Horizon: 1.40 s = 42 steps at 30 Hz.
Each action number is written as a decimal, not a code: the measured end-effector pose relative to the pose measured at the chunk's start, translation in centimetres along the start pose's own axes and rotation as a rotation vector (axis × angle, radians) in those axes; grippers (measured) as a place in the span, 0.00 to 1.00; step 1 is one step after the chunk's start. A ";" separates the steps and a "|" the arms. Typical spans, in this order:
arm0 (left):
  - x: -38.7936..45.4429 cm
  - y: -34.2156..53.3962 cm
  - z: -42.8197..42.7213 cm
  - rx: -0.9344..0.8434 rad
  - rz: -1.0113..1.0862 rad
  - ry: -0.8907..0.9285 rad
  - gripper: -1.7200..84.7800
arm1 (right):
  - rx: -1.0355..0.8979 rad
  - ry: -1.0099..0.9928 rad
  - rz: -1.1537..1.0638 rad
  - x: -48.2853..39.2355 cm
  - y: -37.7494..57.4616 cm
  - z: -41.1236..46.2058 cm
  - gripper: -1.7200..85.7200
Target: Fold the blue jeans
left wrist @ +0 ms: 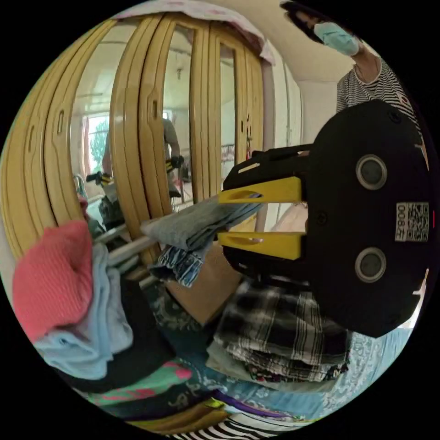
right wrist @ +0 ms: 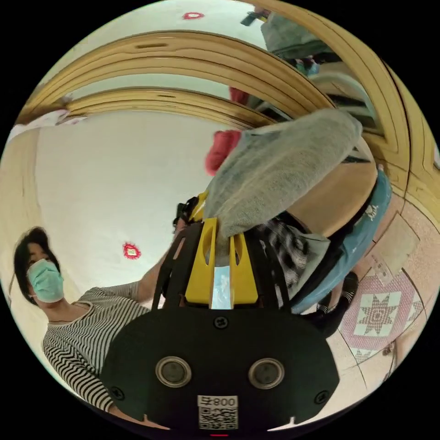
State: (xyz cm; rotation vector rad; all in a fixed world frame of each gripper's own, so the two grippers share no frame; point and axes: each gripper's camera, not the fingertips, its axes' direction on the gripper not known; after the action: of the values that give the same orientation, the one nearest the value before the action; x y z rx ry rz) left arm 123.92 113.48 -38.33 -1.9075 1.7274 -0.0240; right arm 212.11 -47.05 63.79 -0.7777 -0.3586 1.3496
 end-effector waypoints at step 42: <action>-17.7 25.8 10.7 0.181 -0.014 -0.581 0.14 | -0.269 -0.027 0.267 9.9 -9.9 0.6 0.05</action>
State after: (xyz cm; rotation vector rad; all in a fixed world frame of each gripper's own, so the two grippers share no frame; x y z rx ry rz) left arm 101.39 133.63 -51.73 -1.5886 1.2708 0.3258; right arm 221.10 -37.63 68.94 -1.0600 -0.4763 1.5825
